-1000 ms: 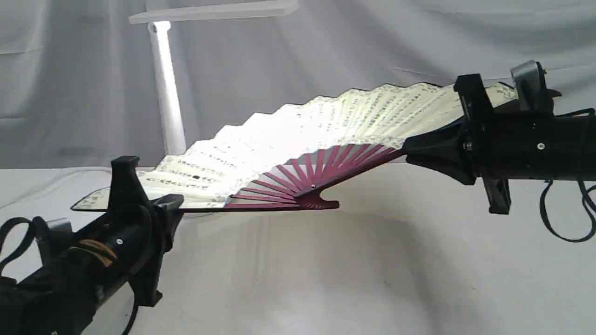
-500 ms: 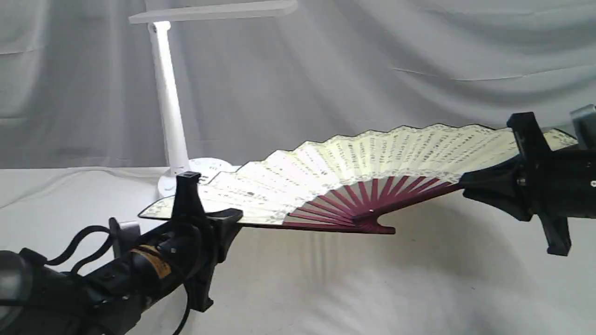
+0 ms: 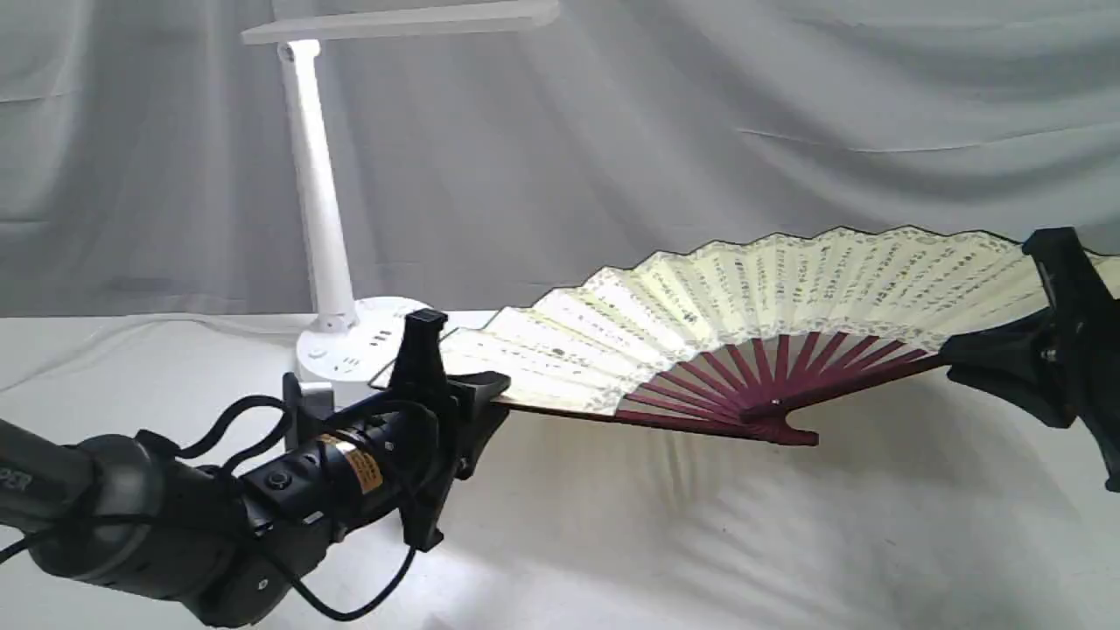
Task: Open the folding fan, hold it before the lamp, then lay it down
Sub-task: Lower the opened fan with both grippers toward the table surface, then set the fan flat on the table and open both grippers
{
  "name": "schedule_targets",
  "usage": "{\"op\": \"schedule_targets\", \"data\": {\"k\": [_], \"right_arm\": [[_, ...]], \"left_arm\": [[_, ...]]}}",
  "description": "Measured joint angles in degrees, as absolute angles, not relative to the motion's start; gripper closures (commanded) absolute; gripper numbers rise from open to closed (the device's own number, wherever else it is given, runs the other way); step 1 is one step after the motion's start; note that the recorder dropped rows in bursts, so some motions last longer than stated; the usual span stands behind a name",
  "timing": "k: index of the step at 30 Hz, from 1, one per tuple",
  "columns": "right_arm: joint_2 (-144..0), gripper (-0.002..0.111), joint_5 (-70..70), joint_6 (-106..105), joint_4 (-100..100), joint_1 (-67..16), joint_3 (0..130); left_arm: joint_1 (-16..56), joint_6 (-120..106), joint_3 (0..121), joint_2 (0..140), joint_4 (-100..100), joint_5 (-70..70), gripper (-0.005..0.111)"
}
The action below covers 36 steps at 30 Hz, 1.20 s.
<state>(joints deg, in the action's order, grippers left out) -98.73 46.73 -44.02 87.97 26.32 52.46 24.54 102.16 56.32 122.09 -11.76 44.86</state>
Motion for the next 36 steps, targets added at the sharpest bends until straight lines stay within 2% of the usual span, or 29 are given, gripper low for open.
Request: {"op": "schedule_targets", "data": {"k": [5,12,21,30,36], "right_arm": [[-98.7,0.108,43.5,-44.9,87.4,26.3,52.5],[-100.2,0.108,41.7,-45.2,87.2,26.3,52.5],[-107.6,0.107,39.0,-48.0,87.9,26.3,52.5],[-110.4,0.073,34.5,-50.0,85.3,26.3,52.5],[-110.4,0.062,31.5,-50.2,80.8,26.3,52.5]], "left_arm": [[24.4,102.2,56.6,122.5,-12.0,43.1,0.070],[24.3,102.2,56.8,122.5,-12.4,41.9,0.052],[24.2,102.1,56.8,122.5,-14.9,41.9,0.051],[24.2,100.2,56.8,122.5,-18.0,41.9,0.051],[24.2,99.1,56.8,122.5,-20.1,41.9,0.051]]}}
